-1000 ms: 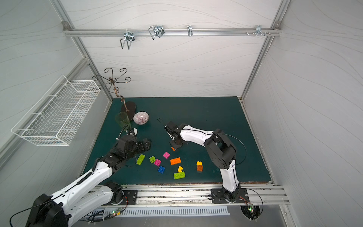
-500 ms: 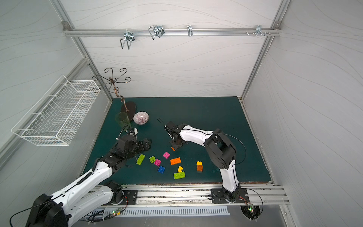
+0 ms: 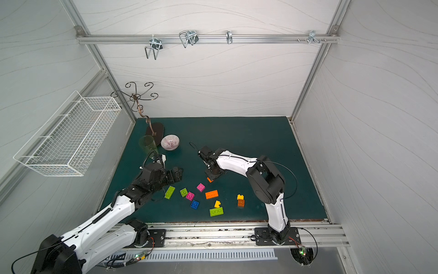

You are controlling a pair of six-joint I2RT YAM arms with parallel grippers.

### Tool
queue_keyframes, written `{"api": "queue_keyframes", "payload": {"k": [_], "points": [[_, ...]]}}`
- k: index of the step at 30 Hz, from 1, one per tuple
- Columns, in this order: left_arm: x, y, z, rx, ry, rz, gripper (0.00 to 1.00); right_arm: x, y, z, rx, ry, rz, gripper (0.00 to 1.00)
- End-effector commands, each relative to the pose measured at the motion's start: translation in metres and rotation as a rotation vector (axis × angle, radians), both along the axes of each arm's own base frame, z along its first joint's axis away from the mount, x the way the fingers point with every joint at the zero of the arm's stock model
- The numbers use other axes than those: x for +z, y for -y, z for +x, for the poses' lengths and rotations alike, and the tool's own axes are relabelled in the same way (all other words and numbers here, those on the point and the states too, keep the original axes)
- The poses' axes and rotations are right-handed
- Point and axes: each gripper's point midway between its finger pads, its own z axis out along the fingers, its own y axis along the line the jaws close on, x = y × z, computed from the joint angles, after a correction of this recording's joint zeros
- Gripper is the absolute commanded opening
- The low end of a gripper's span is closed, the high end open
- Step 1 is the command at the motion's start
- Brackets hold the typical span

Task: Assemble the letter p with lego
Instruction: Assemble the lego brick with the lego brick.

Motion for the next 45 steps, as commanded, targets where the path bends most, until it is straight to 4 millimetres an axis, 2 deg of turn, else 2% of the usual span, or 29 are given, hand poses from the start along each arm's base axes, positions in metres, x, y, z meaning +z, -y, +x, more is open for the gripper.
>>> {"api": "queue_keyframes", "payload": {"k": [1, 10, 21, 24, 28, 34, 39, 45], "points": [[0.015, 0.003, 0.008, 0.0, 0.059, -0.032, 0.99, -0.012, 0.005, -0.004, -0.018, -0.033, -0.039, 0.02], [0.016, 0.004, 0.007, -0.002, 0.061, -0.034, 0.99, -0.025, 0.017, -0.005, -0.042, -0.048, -0.088, 0.02], [0.016, 0.003, 0.007, 0.0, 0.064, -0.03, 0.99, -0.004, 0.016, 0.004, -0.04, -0.007, -0.069, 0.02], [0.016, 0.003, 0.008, 0.0, 0.064, -0.03, 0.99, -0.004, 0.015, 0.003, -0.036, -0.011, -0.062, 0.02], [0.017, 0.003, 0.007, -0.001, 0.066, -0.029, 0.99, -0.015, 0.015, 0.001, -0.039, -0.044, -0.056, 0.02], [0.016, 0.003, 0.007, -0.001, 0.065, -0.029, 0.99, -0.037, 0.025, -0.002, -0.064, -0.067, -0.098, 0.02], [0.016, 0.004, 0.007, -0.004, 0.066, -0.031, 0.99, -0.04, 0.03, -0.004, -0.066, -0.07, -0.112, 0.01], [0.017, 0.003, 0.007, -0.003, 0.069, -0.03, 0.99, -0.059, 0.024, -0.022, -0.067, -0.169, -0.069, 0.02]]}}
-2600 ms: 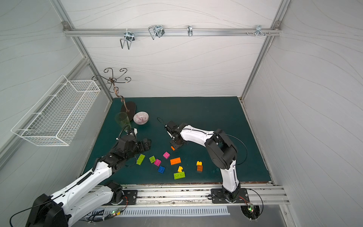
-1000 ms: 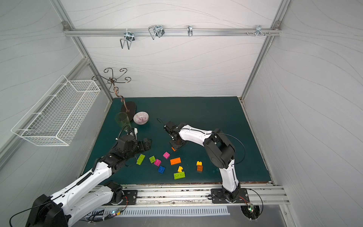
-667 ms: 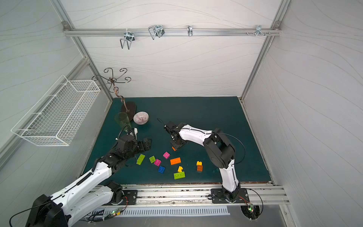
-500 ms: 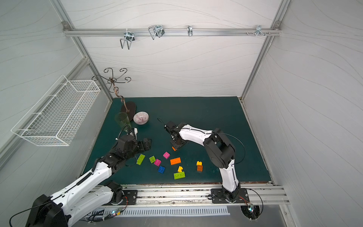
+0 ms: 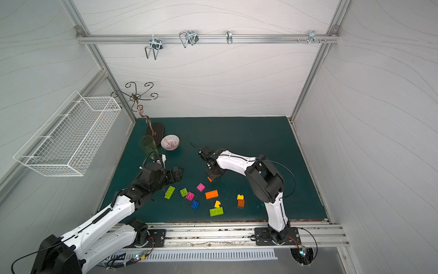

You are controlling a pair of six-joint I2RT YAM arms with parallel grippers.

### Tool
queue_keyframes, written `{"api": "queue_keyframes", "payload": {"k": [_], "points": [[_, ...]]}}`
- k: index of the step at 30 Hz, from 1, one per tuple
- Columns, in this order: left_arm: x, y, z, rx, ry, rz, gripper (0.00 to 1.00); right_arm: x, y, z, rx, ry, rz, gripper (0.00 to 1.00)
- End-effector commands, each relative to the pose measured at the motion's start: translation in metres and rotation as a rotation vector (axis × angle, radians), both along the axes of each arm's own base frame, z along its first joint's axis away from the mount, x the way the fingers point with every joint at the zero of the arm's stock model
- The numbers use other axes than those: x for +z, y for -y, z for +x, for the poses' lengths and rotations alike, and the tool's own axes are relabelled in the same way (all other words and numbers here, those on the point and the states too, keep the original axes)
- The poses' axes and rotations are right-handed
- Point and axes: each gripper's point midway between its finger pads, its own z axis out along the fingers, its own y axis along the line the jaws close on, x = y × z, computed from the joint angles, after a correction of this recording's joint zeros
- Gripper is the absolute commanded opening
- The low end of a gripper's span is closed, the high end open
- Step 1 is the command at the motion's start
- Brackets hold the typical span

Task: Assemble the letter p with lego
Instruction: Assemble the lego brick with the lego brick, then move the lego brick at the center of the board.

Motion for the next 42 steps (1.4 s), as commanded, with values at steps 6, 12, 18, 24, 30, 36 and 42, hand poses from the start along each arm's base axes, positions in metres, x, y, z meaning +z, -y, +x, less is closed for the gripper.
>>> {"api": "queue_keyframes", "payload": {"k": [6, 12, 18, 24, 30, 36, 42], "points": [[0.014, 0.003, 0.007, -0.002, 0.062, -0.026, 0.99, -0.069, 0.028, -0.038, -0.046, -0.181, -0.109, 0.01], [0.015, 0.002, 0.007, -0.002, 0.063, -0.023, 0.99, -0.047, 0.039, -0.026, -0.068, -0.1, -0.171, 0.03], [0.015, 0.002, 0.007, -0.003, 0.069, -0.017, 0.99, -0.031, 0.057, -0.01, -0.136, -0.076, -0.169, 0.03], [0.014, 0.001, 0.007, -0.001, 0.067, -0.01, 0.99, -0.016, 0.086, 0.003, -0.229, -0.059, -0.15, 0.04], [0.011, 0.001, 0.008, -0.003, 0.059, -0.004, 0.99, -0.013, 0.117, 0.01, -0.323, -0.07, -0.151, 0.07], [0.007, 0.0, 0.009, 0.001, 0.043, 0.01, 0.99, -0.008, 0.12, 0.013, -0.356, -0.085, -0.088, 0.25], [0.0, -0.009, -0.001, 0.067, -0.03, 0.027, 0.99, 0.024, 0.111, 0.018, -0.365, -0.06, 0.029, 0.5]]}}
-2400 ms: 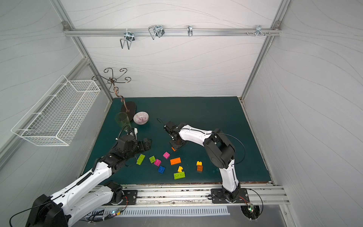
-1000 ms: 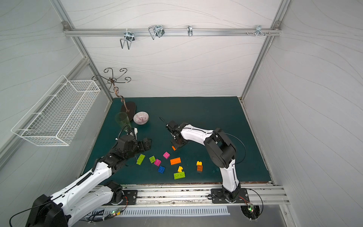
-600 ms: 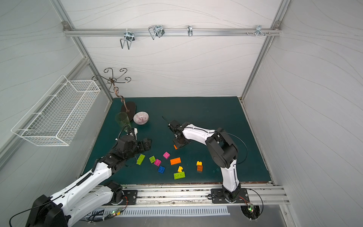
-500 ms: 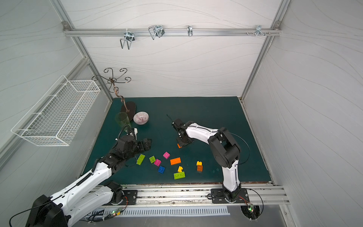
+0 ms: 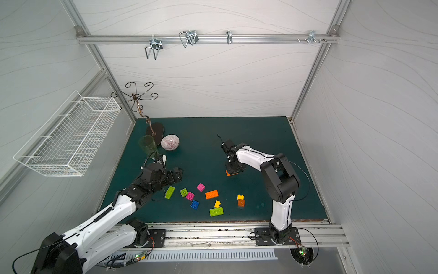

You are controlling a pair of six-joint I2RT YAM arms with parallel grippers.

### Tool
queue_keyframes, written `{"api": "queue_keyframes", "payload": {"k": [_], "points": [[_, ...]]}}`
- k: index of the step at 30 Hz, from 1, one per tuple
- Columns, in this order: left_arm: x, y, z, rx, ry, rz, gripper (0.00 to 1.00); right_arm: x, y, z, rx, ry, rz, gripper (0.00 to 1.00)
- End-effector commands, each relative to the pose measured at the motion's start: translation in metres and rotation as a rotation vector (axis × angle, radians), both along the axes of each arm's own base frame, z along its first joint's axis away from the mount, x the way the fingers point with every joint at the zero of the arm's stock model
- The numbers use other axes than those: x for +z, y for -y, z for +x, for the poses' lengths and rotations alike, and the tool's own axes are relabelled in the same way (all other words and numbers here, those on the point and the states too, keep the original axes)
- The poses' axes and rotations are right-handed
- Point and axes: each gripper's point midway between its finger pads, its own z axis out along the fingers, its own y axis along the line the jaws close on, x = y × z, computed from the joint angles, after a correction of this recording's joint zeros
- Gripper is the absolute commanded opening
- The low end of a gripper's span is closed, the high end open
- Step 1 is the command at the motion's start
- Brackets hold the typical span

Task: Assemble the letter p with lego
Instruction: Move the lego brick at the center of the board, then adjust the lego brick at the center of the board.

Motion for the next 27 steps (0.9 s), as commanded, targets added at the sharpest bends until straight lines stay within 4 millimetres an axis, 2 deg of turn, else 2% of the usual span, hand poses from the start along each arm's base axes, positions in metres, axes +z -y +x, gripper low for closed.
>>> {"api": "queue_keyframes", "payload": {"k": [1, 6, 12, 16, 20, 24, 27], "points": [[0.009, -0.004, -0.002, 0.056, -0.013, 0.002, 0.99, 0.026, 0.003, -0.007, -0.016, 0.001, 0.064, 0.56], [-0.008, -0.01, -0.032, 0.084, -0.156, 0.038, 0.99, 0.051, 0.003, -0.007, -0.023, 0.034, 0.164, 0.72], [-0.025, -0.002, -0.07, 0.03, -0.322, 0.039, 0.99, 0.088, 0.001, -0.016, -0.027, 0.109, 0.302, 0.74], [-0.029, 0.021, -0.094, -0.026, -0.369, 0.028, 0.99, 0.105, -0.006, -0.031, -0.012, 0.122, 0.426, 0.74], [-0.024, 0.05, -0.104, -0.085, -0.361, 0.049, 0.98, 0.116, -0.014, -0.054, 0.013, 0.111, 0.556, 0.73], [-0.016, 0.083, -0.106, -0.173, -0.349, 0.098, 0.97, 0.104, -0.007, -0.071, -0.027, 0.068, 0.584, 0.71], [-0.011, 0.116, -0.112, -0.272, -0.355, 0.135, 0.9, 0.094, 0.003, -0.077, -0.09, 0.037, 0.599, 0.67]]}}
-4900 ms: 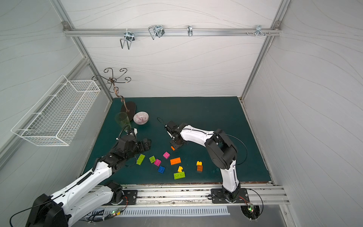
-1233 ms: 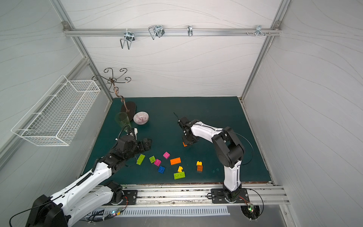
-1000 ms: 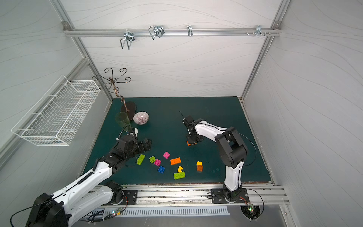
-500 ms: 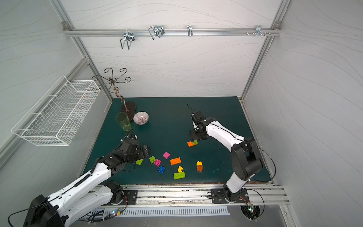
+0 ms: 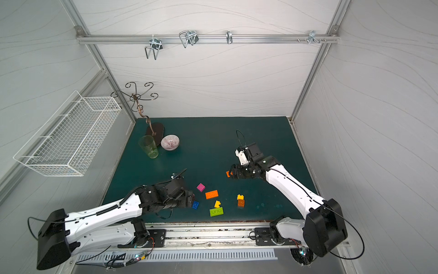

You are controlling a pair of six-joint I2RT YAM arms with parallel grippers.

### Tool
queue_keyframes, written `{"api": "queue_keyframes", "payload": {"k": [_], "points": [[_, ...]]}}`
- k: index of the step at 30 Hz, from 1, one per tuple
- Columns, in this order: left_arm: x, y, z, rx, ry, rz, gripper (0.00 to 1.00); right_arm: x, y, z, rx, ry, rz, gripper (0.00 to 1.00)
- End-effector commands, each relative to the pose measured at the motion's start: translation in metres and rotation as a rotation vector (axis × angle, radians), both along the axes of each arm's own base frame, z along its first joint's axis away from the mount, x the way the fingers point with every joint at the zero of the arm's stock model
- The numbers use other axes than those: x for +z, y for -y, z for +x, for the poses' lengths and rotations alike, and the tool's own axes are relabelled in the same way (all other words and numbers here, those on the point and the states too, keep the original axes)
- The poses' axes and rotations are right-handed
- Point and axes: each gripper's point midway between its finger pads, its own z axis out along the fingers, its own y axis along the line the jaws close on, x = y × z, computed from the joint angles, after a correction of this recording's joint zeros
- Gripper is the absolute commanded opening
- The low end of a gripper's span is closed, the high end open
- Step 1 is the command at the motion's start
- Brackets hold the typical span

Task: Assemble the letter p with lego
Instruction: Adjust the lego brick at the center of the board.

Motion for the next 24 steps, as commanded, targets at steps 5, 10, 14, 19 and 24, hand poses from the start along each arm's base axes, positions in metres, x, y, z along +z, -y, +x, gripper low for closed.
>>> {"api": "queue_keyframes", "payload": {"k": [5, 10, 14, 19, 24], "points": [[0.017, 0.084, -0.011, -0.159, -0.021, -0.059, 0.76, -0.011, 0.022, -0.003, -0.144, -0.064, 0.078, 0.64], [0.006, 0.102, -0.012, -0.199, -0.036, -0.042, 0.78, -0.006, 0.035, 0.002, -0.209, -0.062, 0.14, 0.64], [0.001, 0.092, -0.002, -0.215, -0.035, 0.044, 0.78, -0.008, 0.036, 0.0, -0.212, -0.066, 0.158, 0.64], [0.008, 0.07, 0.024, -0.26, 0.003, 0.122, 0.72, -0.01, 0.037, 0.0, -0.214, -0.07, 0.17, 0.63], [0.013, 0.096, 0.009, -0.338, -0.071, 0.086, 0.53, -0.008, 0.04, 0.002, -0.218, -0.072, 0.179, 0.62]]}}
